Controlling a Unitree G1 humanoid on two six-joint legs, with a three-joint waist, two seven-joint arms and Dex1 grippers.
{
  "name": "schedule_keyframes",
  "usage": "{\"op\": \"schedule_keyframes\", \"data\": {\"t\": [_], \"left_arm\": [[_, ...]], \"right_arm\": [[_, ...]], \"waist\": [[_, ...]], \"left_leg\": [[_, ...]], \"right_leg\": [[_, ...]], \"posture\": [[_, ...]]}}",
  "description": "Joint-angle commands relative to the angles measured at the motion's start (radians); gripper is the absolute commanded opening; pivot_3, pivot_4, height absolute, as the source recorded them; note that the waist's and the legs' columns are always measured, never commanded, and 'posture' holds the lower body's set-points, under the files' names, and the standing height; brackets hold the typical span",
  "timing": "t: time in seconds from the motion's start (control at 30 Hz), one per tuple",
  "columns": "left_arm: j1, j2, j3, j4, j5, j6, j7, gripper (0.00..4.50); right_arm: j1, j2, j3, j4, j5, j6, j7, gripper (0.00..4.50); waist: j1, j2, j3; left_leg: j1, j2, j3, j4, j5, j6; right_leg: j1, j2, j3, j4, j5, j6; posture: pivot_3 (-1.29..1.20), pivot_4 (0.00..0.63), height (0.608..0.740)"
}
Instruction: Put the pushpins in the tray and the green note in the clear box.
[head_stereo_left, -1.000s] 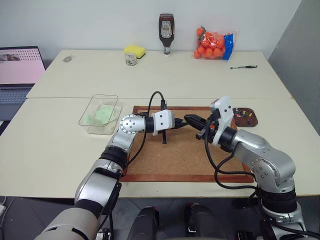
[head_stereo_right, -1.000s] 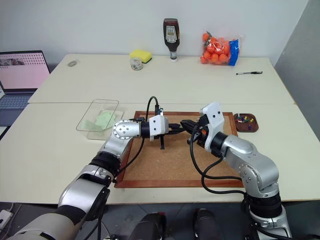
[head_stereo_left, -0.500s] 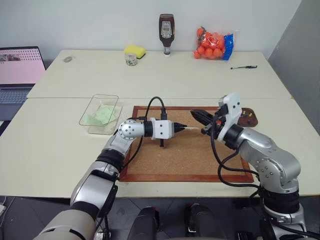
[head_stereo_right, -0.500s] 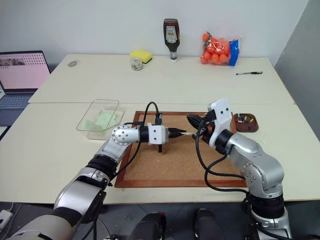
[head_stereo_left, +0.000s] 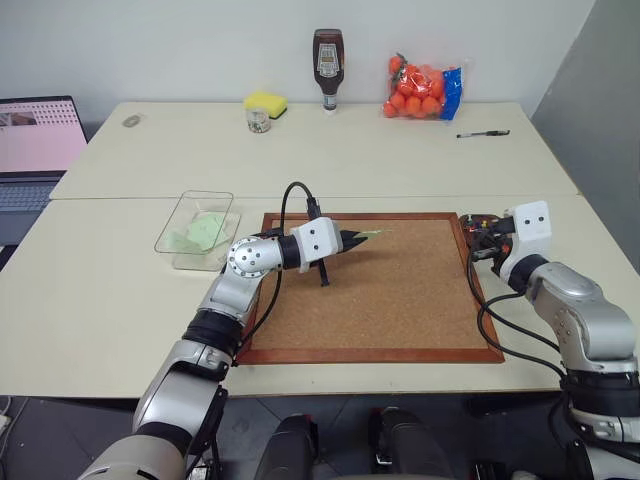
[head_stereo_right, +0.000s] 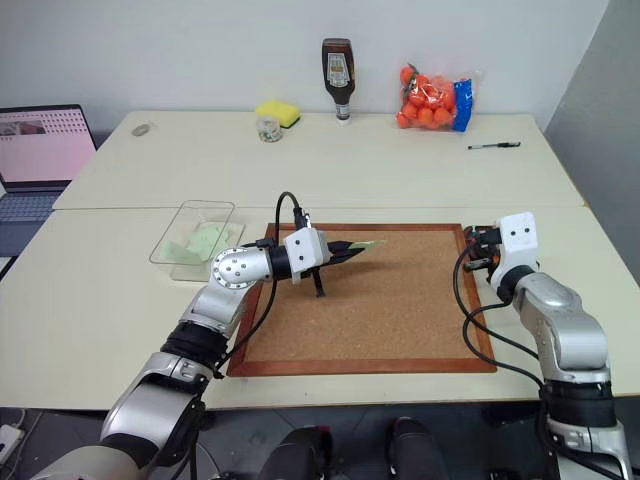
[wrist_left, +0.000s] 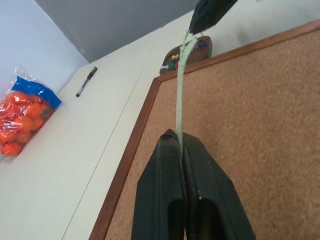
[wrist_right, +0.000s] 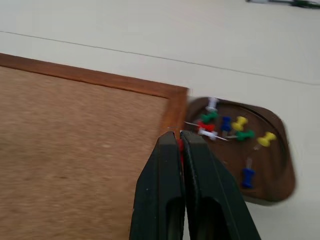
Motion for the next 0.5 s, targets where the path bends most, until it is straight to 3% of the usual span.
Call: {"op": "schedule_keyframes", "data": {"t": [0.03,0.3,0.5], "left_arm": [[0.025,0.007,0.007,-0.101,-0.014,0.045,0.017,0.03],[0.043,0.013,0.003,-0.150,-0.008,0.083,0.033,0.03],[0.044,0.012,0.001,-0.158,-0.007,0.091,0.039,0.00]], "right_arm": [[-0.098,-0.001,0.013,0.185,-0.077,-0.150,-0.012,0.00],[-0.211,0.028,0.015,0.458,-0.136,-0.307,-0.014,0.00],[-0.221,0.041,0.007,0.488,-0.143,-0.326,-0.018,1.25]], "waist": [[0.001,0.000,0.000],[0.006,0.000,0.000],[0.007,0.000,0.000]], "left_leg": [[0.000,0.000,0.002,0.000,0.000,0.000],[0.000,0.001,0.004,0.000,0.000,0.000],[0.000,0.001,0.007,0.000,0.000,0.000]], "right_leg": [[0.000,0.000,0.000,0.000,0.000,-0.001],[0.000,0.001,0.001,-0.001,0.001,-0.002],[0.000,0.001,0.005,-0.001,0.001,-0.002]], "posture": [[0.00,0.150,0.740],[0.00,0.150,0.740],[0.00,0.150,0.740]]}}
